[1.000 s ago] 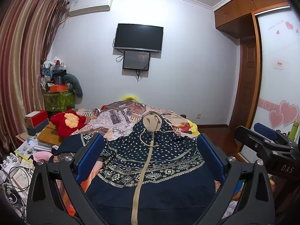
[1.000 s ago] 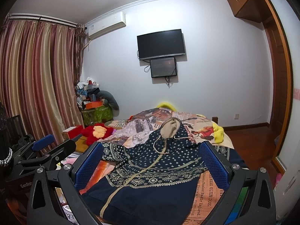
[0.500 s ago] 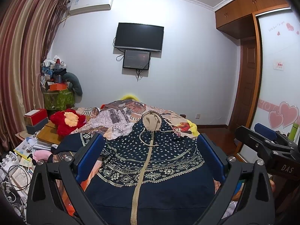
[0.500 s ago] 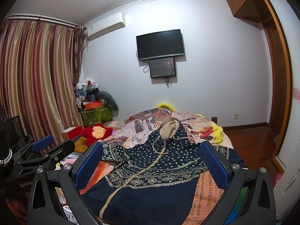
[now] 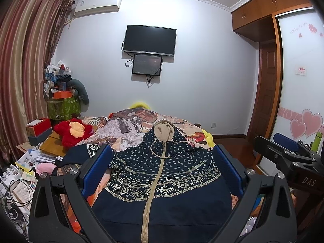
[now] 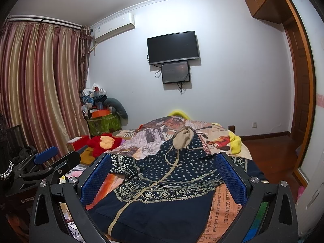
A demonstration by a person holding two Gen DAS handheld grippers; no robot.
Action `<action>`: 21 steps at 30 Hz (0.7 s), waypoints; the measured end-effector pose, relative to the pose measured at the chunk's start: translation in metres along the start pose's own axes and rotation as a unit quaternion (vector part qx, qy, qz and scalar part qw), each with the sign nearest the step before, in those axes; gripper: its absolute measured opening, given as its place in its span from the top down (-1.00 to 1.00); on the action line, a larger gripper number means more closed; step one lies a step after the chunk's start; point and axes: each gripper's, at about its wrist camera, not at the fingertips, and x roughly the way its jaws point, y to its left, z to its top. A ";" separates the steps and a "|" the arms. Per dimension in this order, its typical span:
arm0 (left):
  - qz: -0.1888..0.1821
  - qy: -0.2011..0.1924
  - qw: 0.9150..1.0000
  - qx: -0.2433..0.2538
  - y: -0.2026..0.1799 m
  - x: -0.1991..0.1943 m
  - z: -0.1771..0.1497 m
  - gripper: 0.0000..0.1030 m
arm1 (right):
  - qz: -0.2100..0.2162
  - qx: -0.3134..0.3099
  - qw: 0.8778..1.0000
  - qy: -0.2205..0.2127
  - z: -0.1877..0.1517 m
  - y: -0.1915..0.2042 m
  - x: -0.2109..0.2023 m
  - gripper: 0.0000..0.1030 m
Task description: Fold large clothes
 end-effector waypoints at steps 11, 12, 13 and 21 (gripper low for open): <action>0.001 -0.001 1.000 0.001 -0.001 -0.002 0.001 -0.95 | 0.000 0.000 1.000 0.000 0.000 0.000 0.001 -1.00; 0.001 -0.002 1.000 0.000 -0.001 -0.003 0.002 -0.95 | 0.000 0.000 1.000 0.000 0.000 0.000 0.001 -1.00; 0.001 -0.002 1.000 -0.001 0.000 -0.003 0.003 -0.95 | 0.000 0.000 1.000 0.000 0.000 0.000 0.001 -1.00; 0.009 -0.006 1.000 0.001 0.003 -0.003 0.005 -0.95 | 0.001 0.000 1.000 0.004 -0.001 0.001 0.004 -1.00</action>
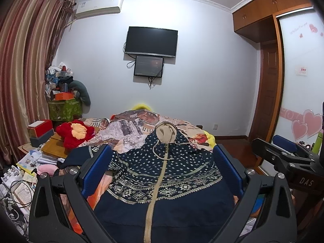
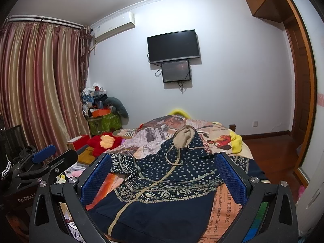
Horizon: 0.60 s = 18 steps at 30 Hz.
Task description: Fold large clothes
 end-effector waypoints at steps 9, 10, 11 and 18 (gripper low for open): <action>0.032 0.026 0.999 -0.017 0.040 0.046 0.002 -0.95 | -0.006 -0.014 1.000 0.025 0.003 0.005 0.037 -1.00; 0.041 0.031 0.998 -0.022 0.047 0.055 0.001 -0.95 | -0.007 -0.018 0.999 0.029 0.003 0.005 0.044 -1.00; 0.051 0.036 0.998 -0.029 0.058 0.066 0.001 -0.95 | -0.009 -0.021 0.999 0.033 0.003 0.004 0.053 -1.00; 0.142 0.083 0.986 -0.029 0.121 0.141 -0.010 -0.95 | -0.024 -0.032 0.996 0.079 0.000 -0.002 0.132 -1.00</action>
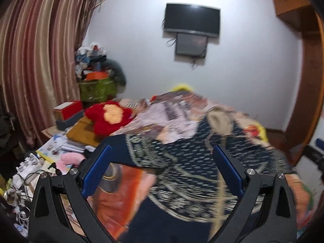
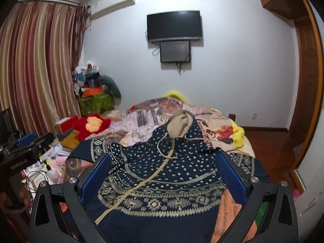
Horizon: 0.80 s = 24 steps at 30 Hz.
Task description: Fold large clothes
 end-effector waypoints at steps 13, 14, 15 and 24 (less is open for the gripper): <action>0.032 0.186 0.977 -0.096 0.103 0.165 -0.024 -0.94 | -0.008 0.007 0.995 0.094 0.021 -0.007 0.180 -1.00; 0.042 0.198 0.974 -0.100 0.109 0.175 -0.028 -0.94 | -0.009 0.006 0.994 0.107 0.022 -0.005 0.195 -1.00; 0.046 0.207 0.972 -0.101 0.113 0.184 -0.031 -0.94 | -0.005 0.005 0.993 0.119 0.022 -0.003 0.210 -1.00; 0.016 0.295 0.928 -0.227 0.164 0.253 -0.065 -0.94 | 0.052 -0.008 0.973 0.225 0.014 0.022 0.326 -1.00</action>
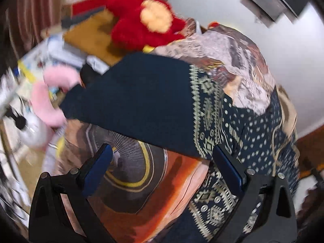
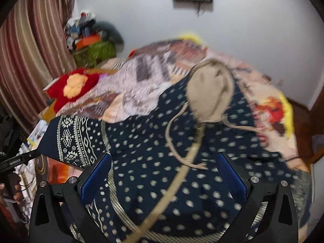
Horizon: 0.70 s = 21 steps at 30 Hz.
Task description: Fold large clothes
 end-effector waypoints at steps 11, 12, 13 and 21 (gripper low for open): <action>-0.071 -0.010 0.992 -0.107 0.034 0.024 0.034 -0.89 | 0.073 0.001 0.978 0.193 0.000 0.026 0.127 -1.00; -0.062 -0.017 0.992 -0.106 0.034 0.025 0.038 -0.71 | 0.081 0.000 0.975 0.205 -0.002 0.030 0.134 -1.00; -0.050 -0.021 0.993 -0.102 0.033 0.026 0.042 -0.57 | 0.088 0.000 0.972 0.216 -0.004 0.033 0.141 -1.00; 0.095 -0.087 0.992 0.002 -0.005 0.019 0.061 0.89 | 0.097 -0.042 0.959 0.263 -0.018 0.066 0.173 -1.00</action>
